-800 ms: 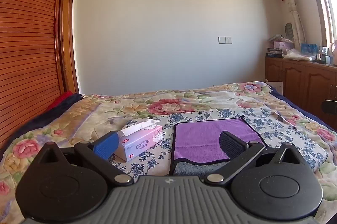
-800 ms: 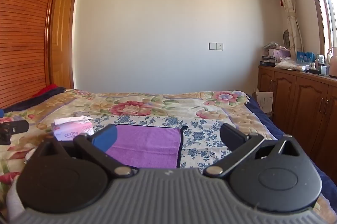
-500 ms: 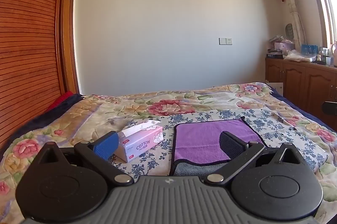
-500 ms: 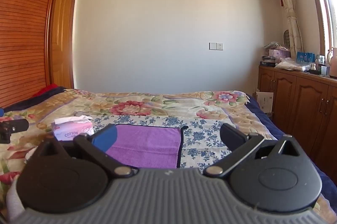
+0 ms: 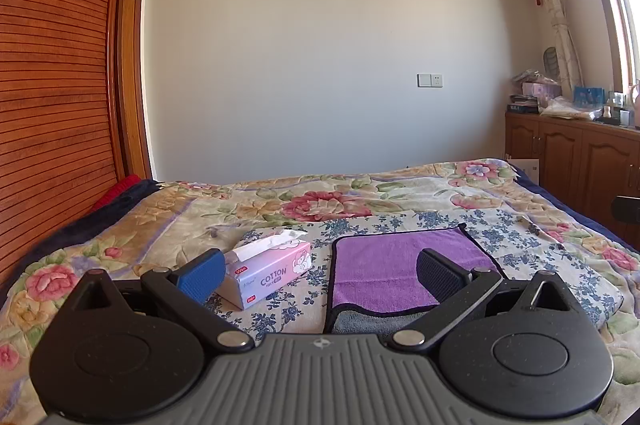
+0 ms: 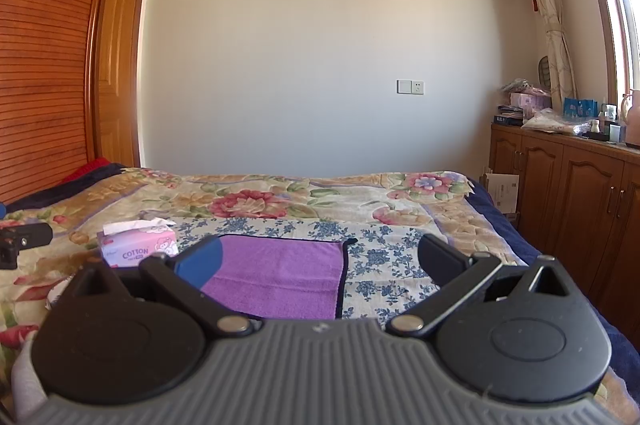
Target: Fold towel
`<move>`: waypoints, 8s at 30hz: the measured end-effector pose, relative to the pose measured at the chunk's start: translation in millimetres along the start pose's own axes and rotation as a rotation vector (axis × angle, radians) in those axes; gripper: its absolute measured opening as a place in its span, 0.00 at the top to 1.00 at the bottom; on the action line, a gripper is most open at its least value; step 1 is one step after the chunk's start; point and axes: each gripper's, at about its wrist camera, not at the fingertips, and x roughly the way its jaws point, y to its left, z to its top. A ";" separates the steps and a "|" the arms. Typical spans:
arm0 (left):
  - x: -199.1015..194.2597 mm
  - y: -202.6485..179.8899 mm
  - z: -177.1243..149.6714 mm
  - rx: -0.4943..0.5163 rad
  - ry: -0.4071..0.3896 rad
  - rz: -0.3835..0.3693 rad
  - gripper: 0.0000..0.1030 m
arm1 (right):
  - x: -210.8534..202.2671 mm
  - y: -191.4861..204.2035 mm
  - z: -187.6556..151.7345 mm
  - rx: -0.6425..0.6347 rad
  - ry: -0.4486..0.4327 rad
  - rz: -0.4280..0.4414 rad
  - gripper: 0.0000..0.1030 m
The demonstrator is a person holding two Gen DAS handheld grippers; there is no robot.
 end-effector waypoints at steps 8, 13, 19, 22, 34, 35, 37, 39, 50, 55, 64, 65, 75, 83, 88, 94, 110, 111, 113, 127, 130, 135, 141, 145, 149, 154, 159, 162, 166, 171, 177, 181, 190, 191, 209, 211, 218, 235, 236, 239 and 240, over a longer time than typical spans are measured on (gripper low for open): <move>-0.7 -0.5 -1.1 -0.001 -0.002 0.000 0.00 | 0.2 -0.4 -0.6 0.000 0.001 0.001 0.00; -0.6 -0.5 -1.2 -0.001 -0.003 0.001 0.00 | 0.2 -0.8 -1.1 -0.001 0.000 0.001 0.00; -0.9 -0.6 -1.5 -0.001 -0.003 0.001 0.00 | -0.1 -0.8 -1.4 0.000 0.001 0.000 0.00; -1.1 -1.3 -2.3 -0.002 -0.004 0.001 0.00 | -0.2 -0.7 -1.6 -0.001 0.001 0.001 0.00; -1.1 -1.2 -2.1 -0.001 -0.004 0.002 0.00 | -0.1 -0.6 -2.0 -0.002 0.002 0.001 0.00; -1.1 -1.6 -2.4 -0.001 -0.004 0.003 0.00 | -0.1 -0.8 -1.9 -0.002 0.002 0.001 0.00; -1.2 -1.7 -2.6 -0.001 -0.004 0.003 0.00 | -0.2 -0.5 -2.0 -0.002 0.001 0.001 0.00; -1.2 -1.5 -2.5 0.000 -0.004 0.002 0.00 | 0.0 -0.5 -2.1 -0.002 0.002 0.002 0.00; -1.3 -4.9 -5.3 0.009 -0.005 -0.001 0.00 | -0.1 0.0 -2.0 -0.003 0.002 0.001 0.00; -1.7 -5.2 -5.4 0.009 -0.004 0.000 0.00 | -0.1 0.1 -2.0 -0.002 0.002 0.001 0.00; -0.6 -8.7 -7.0 0.026 0.005 -0.010 0.00 | 0.9 -0.4 -2.6 0.001 0.008 0.003 0.00; 0.2 -8.6 -7.1 0.028 0.011 -0.015 0.00 | 1.6 -0.1 -2.5 0.001 0.010 0.003 0.00; 11.3 -7.6 -5.9 0.028 0.059 -0.023 0.00 | 8.4 4.4 -5.5 0.002 0.038 0.014 0.00; 27.5 -0.5 3.0 0.005 0.104 -0.043 0.00 | 16.9 7.6 -7.5 -0.007 0.062 0.024 0.00; 38.0 1.5 6.1 0.008 0.119 -0.054 0.00 | 24.2 7.9 -8.6 -0.012 0.076 0.028 0.00; 47.8 0.8 6.2 0.012 0.145 -0.074 0.00 | 33.3 9.9 -8.4 -0.013 0.097 0.037 0.00; 87.7 1.5 3.3 0.021 0.187 -0.126 0.04 | 66.0 6.0 -9.2 -0.018 0.144 0.075 0.00; 91.3 1.3 2.3 0.023 0.193 -0.130 0.04 | 68.3 6.6 -9.3 -0.024 0.149 0.079 0.00; 98.0 0.9 0.0 0.020 0.202 -0.134 0.04 | 73.5 7.9 -10.0 -0.036 0.163 0.086 0.00; 148.9 4.8 -14.6 -0.010 0.311 -0.176 0.15 | 111.6 11.2 -13.9 -0.115 0.228 0.120 0.00; 159.7 6.0 -18.8 -0.009 0.335 -0.183 0.19 | 119.6 10.5 -15.9 -0.120 0.247 0.131 0.00; 177.3 10.2 -25.9 -0.013 0.378 -0.184 0.27 | 129.9 8.9 -19.3 -0.121 0.278 0.145 0.00; 194.2 8.2 -32.5 0.009 0.416 -0.201 0.39 | 144.0 5.8 -25.8 -0.124 0.341 0.154 0.00; 204.5 8.2 -38.6 0.018 0.451 -0.208 0.50 | 151.9 3.4 -32.0 -0.111 0.391 0.163 0.00; 212.8 13.0 -44.2 -0.006 0.490 -0.210 0.58 | 161.5 -1.0 -39.4 -0.089 0.451 0.168 0.00; 212.8 14.1 -46.2 -0.016 0.501 -0.217 0.58 | 169.3 -9.1 -47.4 -0.042 0.524 0.177 0.00; 213.3 13.8 -48.3 -0.020 0.504 -0.222 0.58 | 175.4 -15.1 -52.6 -0.007 0.585 0.201 0.13; 212.5 14.4 -47.9 -0.024 0.491 -0.210 0.60 | 178.8 -18.8 -56.2 0.019 0.621 0.210 0.15; 212.2 15.9 -47.4 -0.032 0.482 -0.215 0.68 | 181.6 -24.0 -58.9 0.055 0.661 0.216 0.20; 212.1 16.2 -47.5 -0.039 0.482 -0.222 0.76 | 183.5 -30.6 -61.1 0.091 0.697 0.224 0.26; 211.8 16.2 -47.9 -0.037 0.484 -0.223 0.83 | 184.3 -36.4 -59.3 0.113 0.708 0.232 0.41; 211.3 16.5 -47.9 -0.040 0.487 -0.227 0.91 | 184.7 -38.3 -58.6 0.108 0.715 0.232 0.49; 210.7 14.5 -48.3 -0.028 0.489 -0.234 0.92 | 184.7 -42.9 -57.0 0.109 0.720 0.241 0.79; 210.5 14.9 -48.3 -0.026 0.488 -0.235 0.92 | 184.5 -43.1 -56.7 0.109 0.720 0.244 0.80; 204.1 12.4 -41.4 -0.010 0.452 -0.251 0.95 | 179.1 -42.4 -47.5 0.087 0.653 0.255 0.96; 201.7 12.2 -39.9 -0.007 0.442 -0.252 0.95 | 178.6 -43.2 -45.8 0.088 0.641 0.254 0.96; 198.1 11.6 -34.1 -0.007 0.411 -0.251 0.95 | 176.9 -44.1 -40.9 0.092 0.606 0.248 0.96; 189.0 13.6 -18.7 -0.038 0.335 -0.260 0.95 | 170.9 -42.9 -24.9 0.082 0.500 0.248 0.96; 188.7 13.8 -17.3 -0.041 0.331 -0.260 0.95 | 170.7 -43.0 -23.9 0.082 0.494 0.248 0.96; 188.8 13.3 -13.6 -0.045 0.322 -0.263 0.95 | 170.3 -42.0 -20.2 0.078 0.476 0.251 0.96; 188.9 12.6 -12.3 -0.045 0.319 -0.264 0.95 | 170.5 -41.4 -18.9 0.074 0.469 0.253 0.96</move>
